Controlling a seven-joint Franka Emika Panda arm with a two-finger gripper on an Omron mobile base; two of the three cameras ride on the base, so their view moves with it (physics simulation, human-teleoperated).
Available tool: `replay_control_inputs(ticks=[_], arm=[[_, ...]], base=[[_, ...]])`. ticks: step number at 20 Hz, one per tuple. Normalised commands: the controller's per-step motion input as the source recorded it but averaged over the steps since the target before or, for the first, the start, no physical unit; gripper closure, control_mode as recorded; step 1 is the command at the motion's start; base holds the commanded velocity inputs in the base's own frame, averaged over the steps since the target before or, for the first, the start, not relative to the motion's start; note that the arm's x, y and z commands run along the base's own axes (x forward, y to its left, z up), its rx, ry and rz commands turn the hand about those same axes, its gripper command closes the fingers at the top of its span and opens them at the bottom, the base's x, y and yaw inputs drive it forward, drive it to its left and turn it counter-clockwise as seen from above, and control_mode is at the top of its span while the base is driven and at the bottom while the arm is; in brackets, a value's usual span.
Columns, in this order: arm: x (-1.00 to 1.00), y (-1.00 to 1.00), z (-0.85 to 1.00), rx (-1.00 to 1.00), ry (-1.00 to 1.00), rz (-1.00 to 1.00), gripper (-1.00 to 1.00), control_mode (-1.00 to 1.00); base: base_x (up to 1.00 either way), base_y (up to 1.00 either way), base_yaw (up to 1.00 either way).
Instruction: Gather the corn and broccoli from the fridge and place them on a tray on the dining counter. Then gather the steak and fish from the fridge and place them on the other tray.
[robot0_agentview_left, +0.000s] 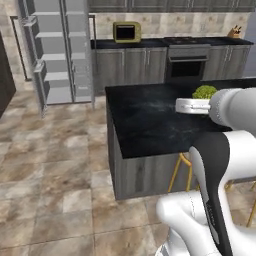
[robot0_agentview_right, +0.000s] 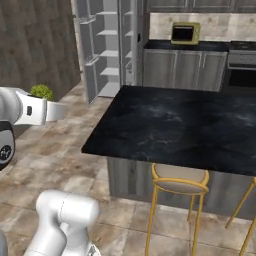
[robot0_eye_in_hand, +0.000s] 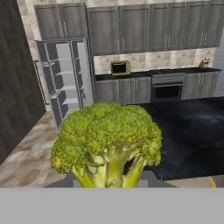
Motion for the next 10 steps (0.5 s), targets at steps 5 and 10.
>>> replay_control_inputs(ticks=[5, 10], arm=[[0.00, 0.00, 0.00, 0.00, 0.00, 0.00, 1.00, 1.00], [0.00, 0.00, 0.00, 0.00, 0.00, 0.00, 1.00, 1.00]], base=[[-0.18, -1.00, 0.00], [-0.03, -0.98, 0.00]])
